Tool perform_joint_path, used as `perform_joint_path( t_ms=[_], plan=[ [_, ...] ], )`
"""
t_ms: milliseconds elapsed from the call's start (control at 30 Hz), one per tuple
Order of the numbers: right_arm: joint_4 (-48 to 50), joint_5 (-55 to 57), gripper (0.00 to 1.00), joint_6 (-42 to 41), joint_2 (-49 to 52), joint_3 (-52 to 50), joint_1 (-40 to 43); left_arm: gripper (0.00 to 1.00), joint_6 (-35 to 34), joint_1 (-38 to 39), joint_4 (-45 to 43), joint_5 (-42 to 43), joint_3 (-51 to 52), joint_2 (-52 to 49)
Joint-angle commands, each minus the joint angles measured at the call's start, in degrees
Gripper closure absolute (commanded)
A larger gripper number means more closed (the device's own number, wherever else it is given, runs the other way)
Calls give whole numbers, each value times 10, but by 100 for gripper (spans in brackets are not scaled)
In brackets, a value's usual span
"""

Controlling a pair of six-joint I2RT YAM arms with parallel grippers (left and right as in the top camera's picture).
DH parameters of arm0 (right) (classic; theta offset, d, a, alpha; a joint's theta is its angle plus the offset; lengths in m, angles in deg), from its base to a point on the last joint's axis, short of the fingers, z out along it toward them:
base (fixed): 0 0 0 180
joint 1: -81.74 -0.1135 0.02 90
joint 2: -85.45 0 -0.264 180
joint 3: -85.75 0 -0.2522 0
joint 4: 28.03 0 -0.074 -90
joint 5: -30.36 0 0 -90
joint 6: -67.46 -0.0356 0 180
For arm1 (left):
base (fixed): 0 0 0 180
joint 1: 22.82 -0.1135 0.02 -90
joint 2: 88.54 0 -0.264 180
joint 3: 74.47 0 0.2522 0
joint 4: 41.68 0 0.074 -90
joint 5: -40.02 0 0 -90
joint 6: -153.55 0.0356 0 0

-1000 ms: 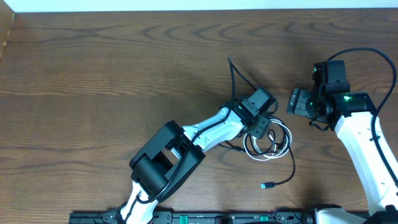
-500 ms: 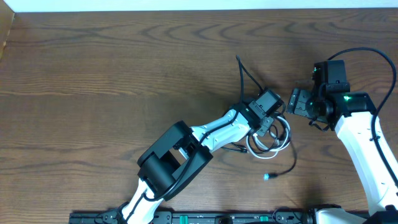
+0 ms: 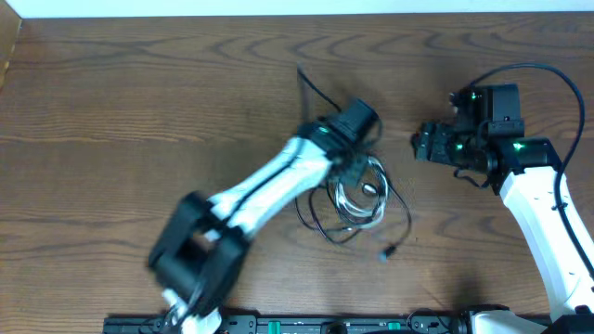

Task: Untangle cables
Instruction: 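Lift the bundle with the left gripper toward the right gripper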

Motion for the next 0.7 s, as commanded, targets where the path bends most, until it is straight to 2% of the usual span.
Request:
perform_joint_path(
  t_ms=[0, 133, 333, 467, 600, 667],
  plan=[
    [30, -151, 18, 37, -1, 1, -7, 93, 2, -25, 15, 78, -3, 80],
    [66, -209, 18, 36, -1, 1, -22, 93, 3, -46, 23, 102, -3, 120],
    [90, -224, 19, 31, 0, 1, -62, 92, 3, -74, 24, 134, -3, 153],
    [86, -146, 23, -6, 17, 1, -90, 92, -2, -102, 23, 200, -4, 160],
    [86, -118, 24, -1, 42, 1, -93, 93, -6, -129, 23, 275, -4, 160],
    [87, -113, 23, 27, 56, 1, -93, 93, -6, -144, 23, 310, -4, 160]
  ],
)
